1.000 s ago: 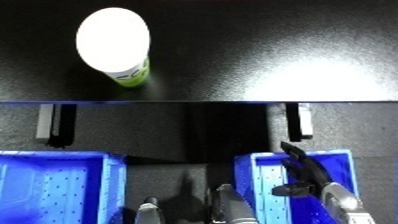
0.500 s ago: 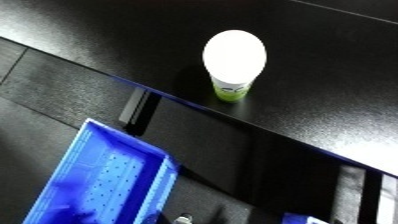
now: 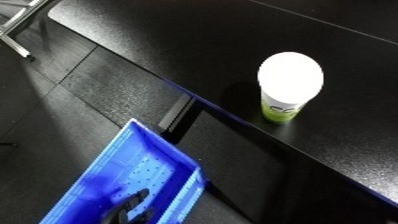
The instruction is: Pick up the object and place it into the box
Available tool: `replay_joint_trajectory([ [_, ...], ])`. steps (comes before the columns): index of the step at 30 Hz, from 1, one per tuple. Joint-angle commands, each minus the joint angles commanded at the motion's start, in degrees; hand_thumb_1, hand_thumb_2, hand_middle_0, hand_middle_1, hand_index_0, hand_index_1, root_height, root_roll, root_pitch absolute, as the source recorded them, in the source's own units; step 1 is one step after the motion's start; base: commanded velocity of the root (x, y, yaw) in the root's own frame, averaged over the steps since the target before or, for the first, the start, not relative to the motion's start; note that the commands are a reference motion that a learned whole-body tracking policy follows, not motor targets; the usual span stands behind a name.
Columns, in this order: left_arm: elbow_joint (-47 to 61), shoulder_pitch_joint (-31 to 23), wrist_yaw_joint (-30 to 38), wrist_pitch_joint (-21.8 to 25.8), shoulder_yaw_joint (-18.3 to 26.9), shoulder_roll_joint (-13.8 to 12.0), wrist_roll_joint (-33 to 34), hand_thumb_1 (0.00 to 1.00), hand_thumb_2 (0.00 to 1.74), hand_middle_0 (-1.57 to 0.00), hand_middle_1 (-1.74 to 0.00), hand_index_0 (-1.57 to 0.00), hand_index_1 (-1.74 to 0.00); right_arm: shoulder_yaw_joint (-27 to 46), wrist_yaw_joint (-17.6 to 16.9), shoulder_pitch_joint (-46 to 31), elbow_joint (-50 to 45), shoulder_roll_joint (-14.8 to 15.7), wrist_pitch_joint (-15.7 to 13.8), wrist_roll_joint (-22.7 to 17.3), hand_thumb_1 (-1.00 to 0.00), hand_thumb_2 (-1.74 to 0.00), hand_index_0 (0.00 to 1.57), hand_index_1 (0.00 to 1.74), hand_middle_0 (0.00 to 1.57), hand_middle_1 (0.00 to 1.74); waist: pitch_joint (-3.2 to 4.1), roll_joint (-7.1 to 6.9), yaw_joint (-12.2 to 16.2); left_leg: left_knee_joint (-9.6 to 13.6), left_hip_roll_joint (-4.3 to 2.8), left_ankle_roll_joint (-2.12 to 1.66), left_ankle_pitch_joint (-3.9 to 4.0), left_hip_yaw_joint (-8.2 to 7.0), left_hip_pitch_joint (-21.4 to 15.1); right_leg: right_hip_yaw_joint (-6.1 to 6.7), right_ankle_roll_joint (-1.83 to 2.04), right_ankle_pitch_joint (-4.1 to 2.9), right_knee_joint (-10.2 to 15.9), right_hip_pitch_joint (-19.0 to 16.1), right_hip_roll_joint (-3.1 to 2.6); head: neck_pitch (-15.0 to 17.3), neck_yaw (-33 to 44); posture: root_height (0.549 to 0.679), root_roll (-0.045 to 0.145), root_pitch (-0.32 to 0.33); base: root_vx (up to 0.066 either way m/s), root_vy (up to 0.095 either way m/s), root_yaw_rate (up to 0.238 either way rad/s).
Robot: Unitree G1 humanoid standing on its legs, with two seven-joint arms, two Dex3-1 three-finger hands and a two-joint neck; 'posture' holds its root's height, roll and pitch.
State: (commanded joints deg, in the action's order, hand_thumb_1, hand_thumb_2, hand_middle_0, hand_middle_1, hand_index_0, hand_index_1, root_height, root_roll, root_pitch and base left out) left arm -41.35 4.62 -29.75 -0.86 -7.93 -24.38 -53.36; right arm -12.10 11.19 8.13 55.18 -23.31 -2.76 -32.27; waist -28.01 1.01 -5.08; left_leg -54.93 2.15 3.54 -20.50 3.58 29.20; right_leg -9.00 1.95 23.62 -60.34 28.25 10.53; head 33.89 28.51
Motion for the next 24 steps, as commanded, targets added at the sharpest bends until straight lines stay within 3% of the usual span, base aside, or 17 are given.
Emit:
replay_joint_trajectory([
  [5, 9.52, -0.85, -10.39, -4.72, 0.97, -1.39, -10.69, 0.00, 0.00, 0.00, 0.00, 0.00, 0.00, 0.60, 0.96, -0.22, 2.23, -0.48, -0.95, -0.91, 0.00, 0.00, 0.00, 0.00, 0.00, 0.00, -0.48, 0.31, -0.67, 0.57, 0.06, 0.03, -0.24, 0.30, -0.38, -0.11, 0.15, -0.23, 0.35, -0.19, 0.29, 0.50, -1.15, 0.602, 0.033, -0.067, 0.010, 0.016, 0.051],
  [14, 26.69, 0.51, -20.04, -10.46, 6.64, -3.30, -21.31, 0.00, 0.00, 0.00, 0.00, 0.00, 0.00, 1.50, 2.12, -2.26, 3.91, -0.23, -2.09, -2.45, 0.00, 0.00, 0.00, 0.00, 0.00, 0.00, -0.75, 0.01, -1.55, 1.85, 0.23, -0.22, -0.25, 0.82, -1.25, -0.24, 0.24, -0.67, 1.18, -0.64, 0.42, 1.41, -4.15, 0.604, 0.028, -0.065, 0.033, -0.006, 0.065],
  [19, 35.25, 1.95, -20.87, -11.56, 8.56, -4.06, -24.62, 0.00, 0.00, 0.00, 0.00, 0.00, 0.00, 1.97, 2.65, -3.48, 4.48, 0.24, -2.66, -2.92, 0.00, 0.00, 0.00, 0.00, 0.00, 0.00, -0.67, -0.18, -1.87, 2.51, 0.40, -0.33, -0.28, 1.05, -1.78, -0.33, 0.06, -0.65, 1.57, -1.21, 0.42, 1.98, -5.61, 0.605, 0.027, -0.066, 0.032, -0.016, 0.063],
  [24, 43.61, 4.13, -15.52, -9.45, 11.38, -3.35, -31.38, 0.00, 0.00, 0.00, 0.00, 0.00, 0.00, 2.33, 3.64, -4.57, 5.46, 1.16, -3.31, -3.09, 0.00, 0.00, 0.00, 0.00, 0.00, 0.00, -0.66, -0.58, -2.10, 2.99, 0.55, -0.45, -0.30, 1.31, -2.34, -0.40, -0.16, -0.50, 1.71, -1.74, 0.43, 2.21, -7.66, 0.606, 0.026, -0.069, 0.026, -0.023, 0.055],
])
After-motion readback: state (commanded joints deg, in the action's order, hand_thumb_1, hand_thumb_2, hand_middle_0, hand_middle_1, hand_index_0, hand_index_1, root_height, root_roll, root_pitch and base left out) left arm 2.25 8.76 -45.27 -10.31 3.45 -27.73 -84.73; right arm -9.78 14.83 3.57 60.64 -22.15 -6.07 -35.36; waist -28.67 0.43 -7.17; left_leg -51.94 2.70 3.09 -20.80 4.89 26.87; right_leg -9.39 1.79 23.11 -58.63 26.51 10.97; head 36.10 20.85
